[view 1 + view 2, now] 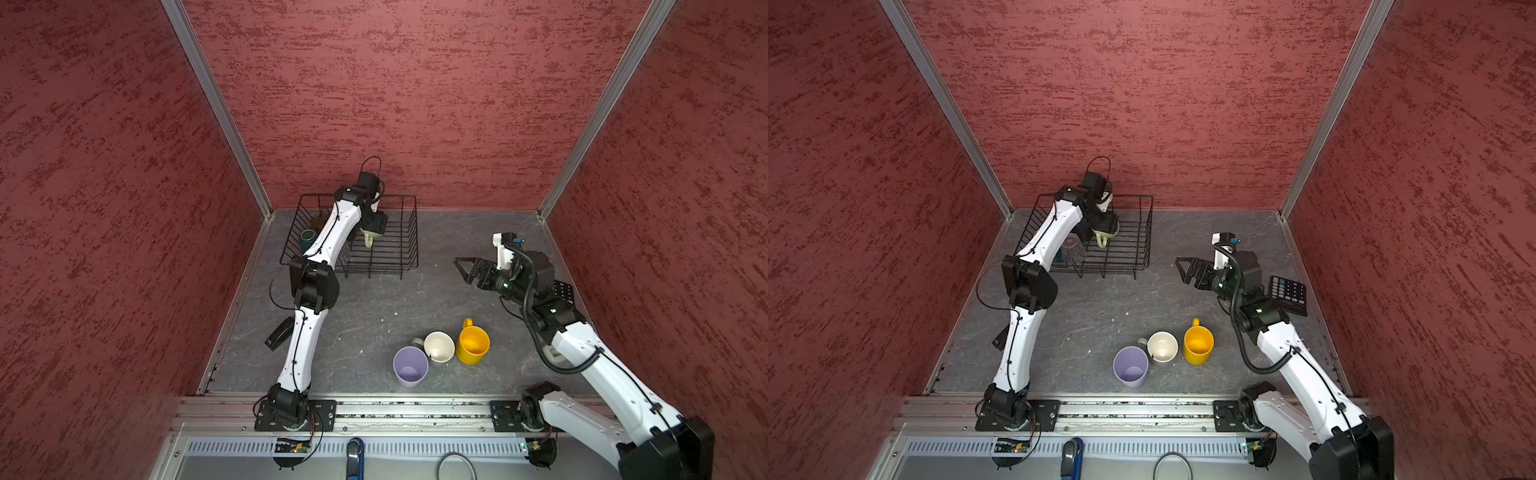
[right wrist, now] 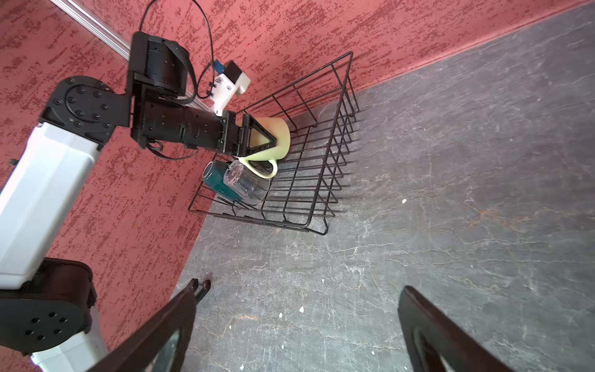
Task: Load cups into a dish rack
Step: Move the dish rack to the top-center of the table.
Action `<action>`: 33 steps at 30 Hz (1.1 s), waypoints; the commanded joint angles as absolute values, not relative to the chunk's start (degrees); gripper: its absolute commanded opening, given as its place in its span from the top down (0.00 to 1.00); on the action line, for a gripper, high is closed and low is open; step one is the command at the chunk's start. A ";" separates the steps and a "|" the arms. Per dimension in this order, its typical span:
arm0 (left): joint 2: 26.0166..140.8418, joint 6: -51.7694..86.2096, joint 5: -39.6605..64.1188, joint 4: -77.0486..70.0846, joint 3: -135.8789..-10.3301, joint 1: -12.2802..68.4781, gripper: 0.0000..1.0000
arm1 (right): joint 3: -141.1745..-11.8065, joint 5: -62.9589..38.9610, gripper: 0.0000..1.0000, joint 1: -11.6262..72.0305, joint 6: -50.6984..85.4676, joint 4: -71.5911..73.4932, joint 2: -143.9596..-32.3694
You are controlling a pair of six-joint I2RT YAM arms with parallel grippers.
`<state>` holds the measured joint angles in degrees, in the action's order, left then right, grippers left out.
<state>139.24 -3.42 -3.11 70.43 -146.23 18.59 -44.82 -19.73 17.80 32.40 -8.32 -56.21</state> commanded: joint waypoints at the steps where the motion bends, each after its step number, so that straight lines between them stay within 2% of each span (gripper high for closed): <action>1: 139.23 -6.83 -4.24 69.45 -148.50 18.28 1.00 | -44.21 -21.21 0.01 17.47 33.86 -6.07 -56.51; 9: 138.96 -10.72 -2.15 72.76 -148.28 18.14 1.00 | -43.45 -21.63 0.01 17.48 34.83 -5.62 -56.52; 19: 139.45 -10.32 -5.06 72.53 -147.88 18.51 1.00 | -43.81 -22.06 0.02 17.49 34.71 -6.22 -58.34; 24: 139.19 -9.43 -5.89 72.17 -147.78 18.61 1.00 | -50.22 -17.63 0.15 17.45 30.99 -15.01 -65.34; 33: 137.84 -9.02 -6.06 71.91 -147.23 18.34 1.00 | -61.95 -18.02 0.34 19.34 27.87 -14.76 -81.15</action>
